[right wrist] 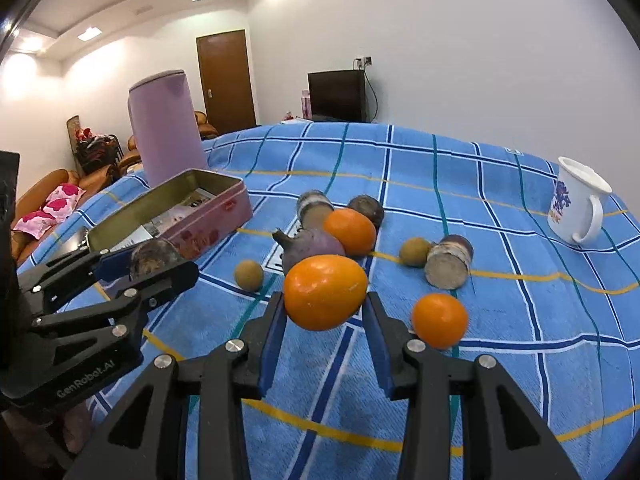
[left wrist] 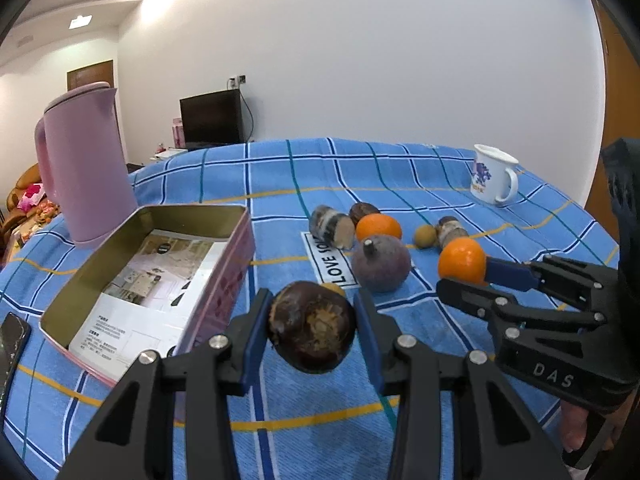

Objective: Organize fruits
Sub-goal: 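Grasp the tangerine with the right gripper while the left gripper lifts the dark fruit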

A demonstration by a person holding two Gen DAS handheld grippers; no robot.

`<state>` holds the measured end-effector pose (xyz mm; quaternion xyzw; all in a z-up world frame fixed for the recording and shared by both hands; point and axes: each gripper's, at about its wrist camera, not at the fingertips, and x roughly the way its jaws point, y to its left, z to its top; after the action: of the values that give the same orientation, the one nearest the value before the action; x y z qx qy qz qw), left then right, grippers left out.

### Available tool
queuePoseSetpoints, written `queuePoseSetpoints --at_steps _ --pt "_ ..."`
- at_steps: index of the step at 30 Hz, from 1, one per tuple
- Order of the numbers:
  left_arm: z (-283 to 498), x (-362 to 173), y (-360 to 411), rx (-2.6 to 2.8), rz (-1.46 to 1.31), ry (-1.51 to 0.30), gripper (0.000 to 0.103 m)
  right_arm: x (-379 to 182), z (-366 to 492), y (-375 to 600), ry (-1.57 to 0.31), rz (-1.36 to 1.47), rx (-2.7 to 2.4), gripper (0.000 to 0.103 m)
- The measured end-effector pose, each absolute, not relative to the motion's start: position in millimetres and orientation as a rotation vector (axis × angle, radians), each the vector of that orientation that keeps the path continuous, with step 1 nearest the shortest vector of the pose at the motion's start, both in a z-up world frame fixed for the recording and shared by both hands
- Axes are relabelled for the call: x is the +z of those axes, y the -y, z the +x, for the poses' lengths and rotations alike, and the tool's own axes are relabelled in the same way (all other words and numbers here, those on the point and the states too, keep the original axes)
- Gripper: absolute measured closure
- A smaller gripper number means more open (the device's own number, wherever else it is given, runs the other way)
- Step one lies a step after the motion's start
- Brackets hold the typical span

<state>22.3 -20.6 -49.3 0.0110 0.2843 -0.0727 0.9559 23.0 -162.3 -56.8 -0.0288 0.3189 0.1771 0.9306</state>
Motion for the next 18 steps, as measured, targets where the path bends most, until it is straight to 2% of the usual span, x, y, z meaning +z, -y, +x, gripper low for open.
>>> queuePoseSetpoints --at_steps 18 --pt "15.6 -39.3 17.8 -0.127 0.012 -0.503 0.06 -45.7 12.7 162.7 -0.555 -0.036 0.395 0.062"
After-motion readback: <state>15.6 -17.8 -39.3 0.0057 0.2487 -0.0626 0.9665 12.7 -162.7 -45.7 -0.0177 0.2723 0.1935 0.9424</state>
